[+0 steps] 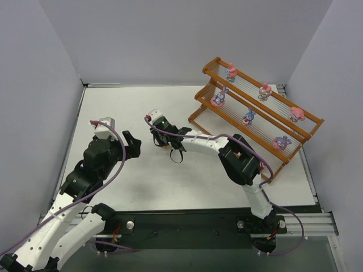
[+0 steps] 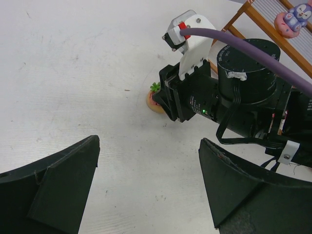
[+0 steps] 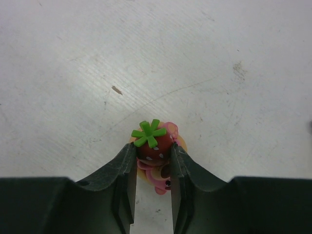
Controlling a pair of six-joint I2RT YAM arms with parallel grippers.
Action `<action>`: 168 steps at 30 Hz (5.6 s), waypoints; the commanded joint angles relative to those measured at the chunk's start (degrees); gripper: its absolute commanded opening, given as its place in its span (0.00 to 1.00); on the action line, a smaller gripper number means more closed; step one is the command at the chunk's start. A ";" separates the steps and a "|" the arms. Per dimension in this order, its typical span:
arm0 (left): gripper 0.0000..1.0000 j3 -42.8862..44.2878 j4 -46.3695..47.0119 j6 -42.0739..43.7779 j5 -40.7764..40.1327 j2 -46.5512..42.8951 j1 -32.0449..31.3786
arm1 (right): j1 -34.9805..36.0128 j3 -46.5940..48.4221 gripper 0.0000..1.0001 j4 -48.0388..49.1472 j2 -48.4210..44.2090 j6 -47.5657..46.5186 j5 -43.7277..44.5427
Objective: Place and organize the plastic toys onto the shelf
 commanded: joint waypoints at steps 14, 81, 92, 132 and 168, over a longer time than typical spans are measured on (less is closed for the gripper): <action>0.93 0.92 0.94 0.41 0.56 -0.45 1.10 | -14.02 -13.99 0.00 4.69 -16.32 -11.48 15.36; 0.93 1.79 2.26 0.76 3.02 2.45 2.86 | -19.56 -15.23 0.41 8.74 -8.06 -7.79 15.45; 0.93 1.79 2.35 0.76 3.02 2.28 3.04 | -19.03 -16.10 0.48 9.97 -11.05 -7.62 15.89; 0.93 -2.60 5.07 -1.70 7.24 0.87 2.69 | -13.76 -46.60 0.00 -16.31 -36.72 44.31 54.83; 0.93 -2.69 4.28 0.50 3.90 0.25 0.49 | -18.24 -51.88 0.00 -48.21 -39.18 112.17 58.52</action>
